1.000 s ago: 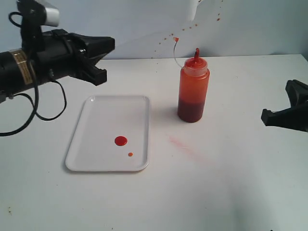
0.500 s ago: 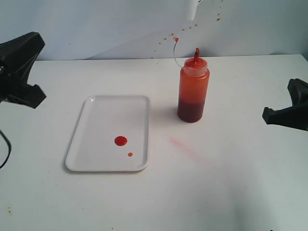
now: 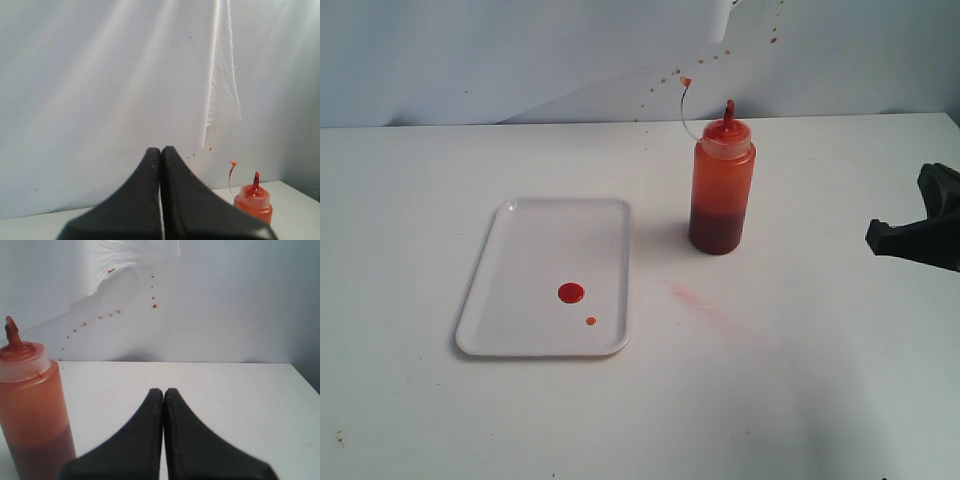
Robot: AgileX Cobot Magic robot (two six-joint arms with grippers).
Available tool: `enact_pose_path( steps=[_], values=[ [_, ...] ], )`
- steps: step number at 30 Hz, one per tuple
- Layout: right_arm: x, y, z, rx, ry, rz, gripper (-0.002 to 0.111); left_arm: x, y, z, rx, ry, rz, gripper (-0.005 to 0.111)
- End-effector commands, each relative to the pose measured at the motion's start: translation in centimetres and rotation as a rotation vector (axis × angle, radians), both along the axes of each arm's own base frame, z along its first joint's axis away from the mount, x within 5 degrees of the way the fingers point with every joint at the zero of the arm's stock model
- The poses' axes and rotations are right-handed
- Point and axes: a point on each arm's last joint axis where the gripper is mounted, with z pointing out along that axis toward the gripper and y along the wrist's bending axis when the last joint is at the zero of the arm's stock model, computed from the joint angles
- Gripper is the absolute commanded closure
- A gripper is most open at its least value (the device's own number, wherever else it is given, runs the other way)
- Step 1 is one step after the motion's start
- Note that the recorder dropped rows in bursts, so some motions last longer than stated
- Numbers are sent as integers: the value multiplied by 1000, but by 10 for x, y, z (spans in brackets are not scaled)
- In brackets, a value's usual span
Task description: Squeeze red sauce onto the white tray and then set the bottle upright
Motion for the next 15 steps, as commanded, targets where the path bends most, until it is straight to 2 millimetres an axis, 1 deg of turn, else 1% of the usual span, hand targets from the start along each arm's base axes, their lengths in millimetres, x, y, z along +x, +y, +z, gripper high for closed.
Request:
enact_pose_path(
  steps=[1, 8, 15],
  values=[
    [-1, -1, 0, 7, -2, -8, 108, -17, 5, 9, -14, -62, 1, 107],
    [-1, -1, 0, 7, -2, -8, 108, -34, 9, 21, -40, -158, 1, 107],
    [-1, -1, 0, 7, -2, -8, 108, -37, 10, 23, -45, -174, 0, 107]
  ],
)
